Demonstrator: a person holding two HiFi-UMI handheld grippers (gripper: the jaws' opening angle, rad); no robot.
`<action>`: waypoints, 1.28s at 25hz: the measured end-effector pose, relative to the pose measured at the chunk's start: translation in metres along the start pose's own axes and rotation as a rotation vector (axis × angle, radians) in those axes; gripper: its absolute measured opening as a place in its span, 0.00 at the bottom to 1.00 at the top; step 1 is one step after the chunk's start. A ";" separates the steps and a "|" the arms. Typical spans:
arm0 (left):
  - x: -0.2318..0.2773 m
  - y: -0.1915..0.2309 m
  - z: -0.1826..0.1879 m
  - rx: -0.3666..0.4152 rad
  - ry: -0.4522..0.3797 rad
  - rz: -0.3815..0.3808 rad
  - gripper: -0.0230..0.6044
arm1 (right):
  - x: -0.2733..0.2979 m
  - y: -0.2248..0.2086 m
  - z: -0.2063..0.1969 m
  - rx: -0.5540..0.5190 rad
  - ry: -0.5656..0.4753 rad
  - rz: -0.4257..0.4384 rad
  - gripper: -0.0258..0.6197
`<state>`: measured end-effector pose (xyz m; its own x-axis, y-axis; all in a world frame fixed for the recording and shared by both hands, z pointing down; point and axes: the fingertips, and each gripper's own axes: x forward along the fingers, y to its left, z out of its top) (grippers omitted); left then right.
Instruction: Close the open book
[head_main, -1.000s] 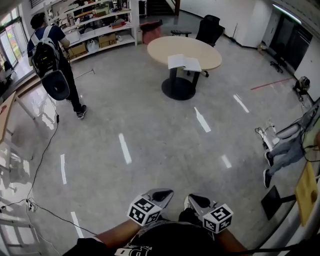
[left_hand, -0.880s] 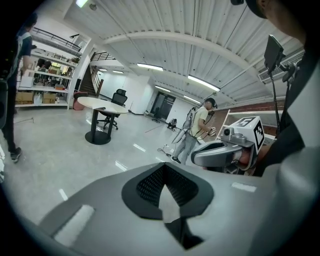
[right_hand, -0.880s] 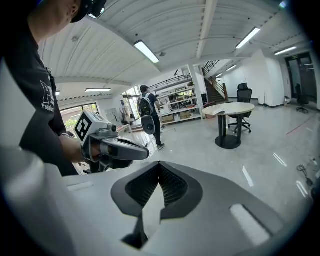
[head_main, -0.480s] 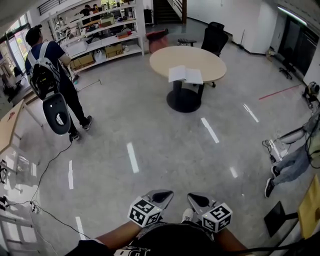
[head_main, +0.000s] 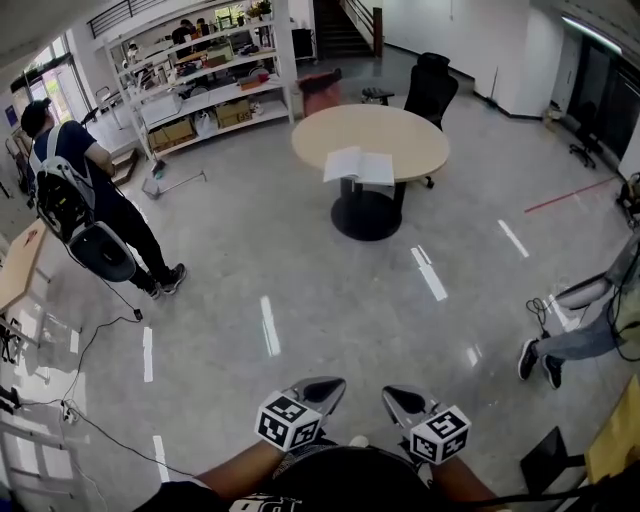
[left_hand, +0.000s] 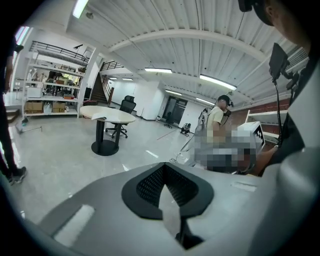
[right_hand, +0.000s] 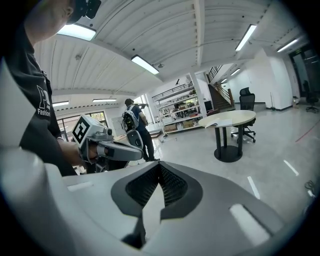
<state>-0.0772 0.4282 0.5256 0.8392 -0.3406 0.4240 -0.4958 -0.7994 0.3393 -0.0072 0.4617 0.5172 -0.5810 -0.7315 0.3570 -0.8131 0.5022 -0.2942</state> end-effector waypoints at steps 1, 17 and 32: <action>0.006 -0.003 0.005 0.004 0.001 0.005 0.05 | -0.004 -0.008 0.001 0.004 0.002 -0.001 0.05; 0.049 0.030 0.015 -0.001 0.070 -0.004 0.05 | 0.027 -0.058 0.003 0.077 0.000 -0.011 0.05; 0.053 0.178 0.095 -0.007 -0.002 -0.087 0.05 | 0.164 -0.073 0.103 0.003 0.012 -0.087 0.05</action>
<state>-0.0997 0.2208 0.5293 0.8796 -0.2712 0.3908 -0.4226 -0.8227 0.3803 -0.0393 0.2574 0.5063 -0.5089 -0.7666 0.3917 -0.8602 0.4359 -0.2646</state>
